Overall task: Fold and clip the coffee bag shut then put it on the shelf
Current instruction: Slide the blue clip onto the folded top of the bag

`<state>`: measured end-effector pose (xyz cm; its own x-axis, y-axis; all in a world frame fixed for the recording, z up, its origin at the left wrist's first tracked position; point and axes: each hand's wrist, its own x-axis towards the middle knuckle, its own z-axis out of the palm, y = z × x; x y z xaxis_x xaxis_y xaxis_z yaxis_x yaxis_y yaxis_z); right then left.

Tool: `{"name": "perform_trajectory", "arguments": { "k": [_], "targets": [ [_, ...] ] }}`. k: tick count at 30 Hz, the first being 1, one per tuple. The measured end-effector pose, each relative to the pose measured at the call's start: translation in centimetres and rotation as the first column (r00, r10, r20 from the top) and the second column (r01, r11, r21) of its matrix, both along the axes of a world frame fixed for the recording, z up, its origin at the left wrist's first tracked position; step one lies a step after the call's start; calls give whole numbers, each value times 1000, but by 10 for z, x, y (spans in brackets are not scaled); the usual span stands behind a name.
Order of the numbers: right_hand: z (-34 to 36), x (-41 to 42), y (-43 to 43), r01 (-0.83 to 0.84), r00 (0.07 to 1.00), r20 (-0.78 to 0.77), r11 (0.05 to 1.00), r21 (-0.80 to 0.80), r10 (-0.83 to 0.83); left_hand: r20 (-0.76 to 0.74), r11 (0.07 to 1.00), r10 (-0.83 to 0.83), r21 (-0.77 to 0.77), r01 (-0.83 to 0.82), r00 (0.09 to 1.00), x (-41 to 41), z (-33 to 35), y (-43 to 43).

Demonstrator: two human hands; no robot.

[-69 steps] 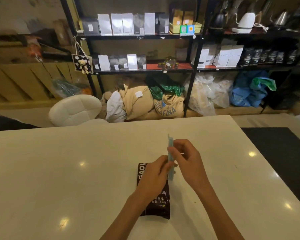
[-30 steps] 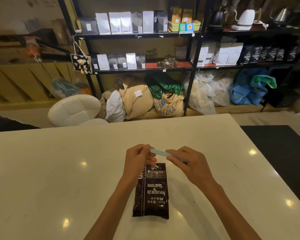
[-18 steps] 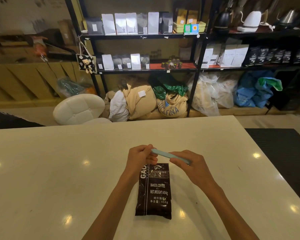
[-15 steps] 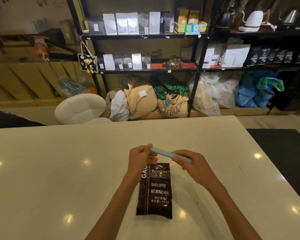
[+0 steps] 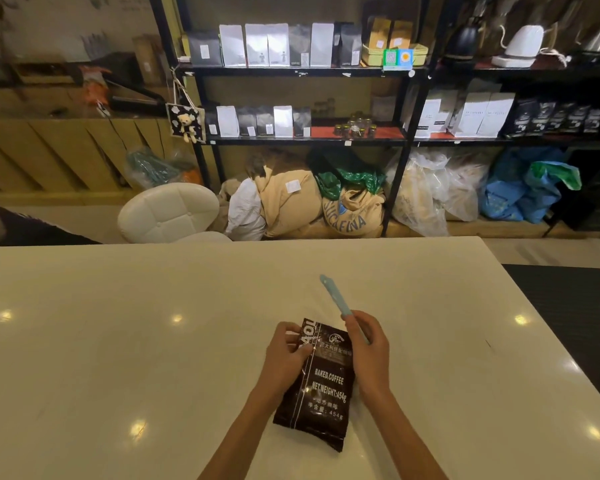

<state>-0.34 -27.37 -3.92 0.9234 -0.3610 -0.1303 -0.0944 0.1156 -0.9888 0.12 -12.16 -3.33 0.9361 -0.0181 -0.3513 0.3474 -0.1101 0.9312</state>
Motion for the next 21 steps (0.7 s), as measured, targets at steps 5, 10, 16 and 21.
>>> {"name": "perform_trajectory", "arguments": {
  "k": [5,10,16,21],
  "targets": [
    [25,11,2,-21,981,195,998,56,10,266,979,161,-161,-121,950,3,10,-7],
    [41,17,-18,-164,953,252,985,-46,171,270,961,185,-251,-116,945,9,11,-5],
    [42,5,-105,-217,954,117,905,-367,276,166,946,235,-267,-185,958,2,-8,-5],
    [49,-2,-147,-454,882,-135,734,-505,452,174,952,216,-257,-168,961,6,-9,-6]
  ]
}}
